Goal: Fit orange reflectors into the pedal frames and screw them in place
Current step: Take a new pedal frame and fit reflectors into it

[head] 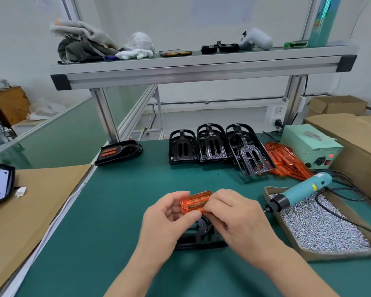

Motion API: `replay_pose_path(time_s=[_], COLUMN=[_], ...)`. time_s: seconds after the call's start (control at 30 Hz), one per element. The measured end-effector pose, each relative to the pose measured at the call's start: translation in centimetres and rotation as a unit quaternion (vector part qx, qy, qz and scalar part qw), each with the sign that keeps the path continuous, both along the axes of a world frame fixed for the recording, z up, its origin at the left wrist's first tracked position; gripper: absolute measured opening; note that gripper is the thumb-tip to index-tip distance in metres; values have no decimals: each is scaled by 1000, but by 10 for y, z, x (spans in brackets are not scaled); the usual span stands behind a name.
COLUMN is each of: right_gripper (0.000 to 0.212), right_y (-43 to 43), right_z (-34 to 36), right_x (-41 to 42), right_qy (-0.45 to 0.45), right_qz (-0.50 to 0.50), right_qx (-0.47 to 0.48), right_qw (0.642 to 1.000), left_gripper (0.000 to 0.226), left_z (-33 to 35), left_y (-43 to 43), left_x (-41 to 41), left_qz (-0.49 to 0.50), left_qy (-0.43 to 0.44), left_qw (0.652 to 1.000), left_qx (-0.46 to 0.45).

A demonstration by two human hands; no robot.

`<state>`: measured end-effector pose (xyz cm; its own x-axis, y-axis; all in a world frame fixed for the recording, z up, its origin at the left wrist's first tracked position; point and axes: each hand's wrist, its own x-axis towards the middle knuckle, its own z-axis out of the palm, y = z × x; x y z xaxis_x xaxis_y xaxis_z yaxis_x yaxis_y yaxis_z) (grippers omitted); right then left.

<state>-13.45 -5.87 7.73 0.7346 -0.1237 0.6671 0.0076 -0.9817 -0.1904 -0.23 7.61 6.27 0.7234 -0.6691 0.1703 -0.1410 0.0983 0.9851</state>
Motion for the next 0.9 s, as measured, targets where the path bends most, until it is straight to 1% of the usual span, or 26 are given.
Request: replay_pose_path(time_s=[0.2,0.47,0.73,0.83,0.9], right_gripper=[7,5,5,9,14], right_y=[1,3,3,-2,-7], right_z=[-11,-23,-21,-15,-10], right_x=[-2,0,-4,-7,-7], right_qy=[-53,-92,-95,-102,-82], right_qz=[9,18,46,23,-5], right_qx=[58,76,146,191,207], right_qw=[997,993,984,976,975], left_gripper=[47,52,55,55,55], left_z=[0,1,1,0,-1], left_y=[5,9,10,13,14], left_x=[-1,-3,-1,3,5], left_qz=[-33,-48,-46,-42,-38], left_qy=[31,29,32,22,16], left_qw=[999,998,998,999,999], left_qx=[-14,-31,-27,-20,-16])
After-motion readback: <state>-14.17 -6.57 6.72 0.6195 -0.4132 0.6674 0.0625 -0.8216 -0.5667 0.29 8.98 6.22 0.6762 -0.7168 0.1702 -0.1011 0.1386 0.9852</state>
